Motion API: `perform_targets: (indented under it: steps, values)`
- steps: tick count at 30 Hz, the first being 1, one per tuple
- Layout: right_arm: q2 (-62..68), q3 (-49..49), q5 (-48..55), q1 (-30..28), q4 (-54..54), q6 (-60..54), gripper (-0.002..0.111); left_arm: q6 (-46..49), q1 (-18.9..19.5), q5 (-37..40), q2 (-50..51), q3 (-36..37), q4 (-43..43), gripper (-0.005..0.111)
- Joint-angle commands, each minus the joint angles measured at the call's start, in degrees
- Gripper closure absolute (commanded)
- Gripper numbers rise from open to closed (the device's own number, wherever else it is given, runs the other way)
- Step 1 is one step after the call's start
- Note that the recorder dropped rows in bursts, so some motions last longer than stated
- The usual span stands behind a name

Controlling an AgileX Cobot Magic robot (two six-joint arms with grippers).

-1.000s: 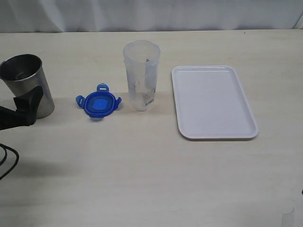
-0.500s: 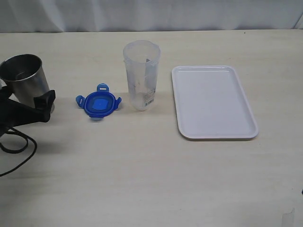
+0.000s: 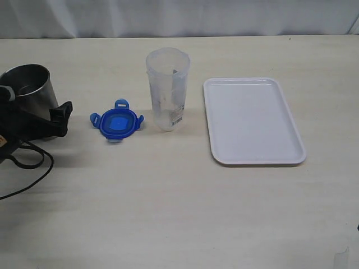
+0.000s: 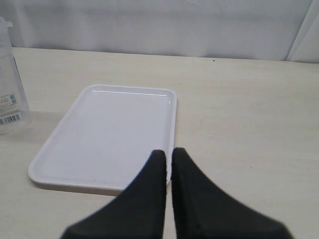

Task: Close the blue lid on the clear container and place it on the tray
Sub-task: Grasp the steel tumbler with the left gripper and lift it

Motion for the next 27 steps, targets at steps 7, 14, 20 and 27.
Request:
perform_targets:
  steps: [7, 14, 20, 27]
  values:
    - [-0.35, 0.1, -0.05, 0.22, 0.13, 0.0, 0.104, -0.28, 0.12, -0.87, 0.12, -3.03, -0.25, 0.003]
    - [-0.35, 0.1, -0.05, 0.22, 0.13, 0.0, 0.104, -0.28, 0.12, -0.87, 0.12, -3.03, -0.14, 0.003]
    - [-0.35, 0.1, -0.05, 0.22, 0.13, 0.0, 0.104, -0.16, 0.12, -0.87, 0.12, -3.03, -0.14, 0.003]
    - [-0.35, 0.1, -0.05, 0.22, 0.13, 0.0, 0.104, 0.07, 0.12, -0.87, 0.12, -3.03, -0.14, 0.023]
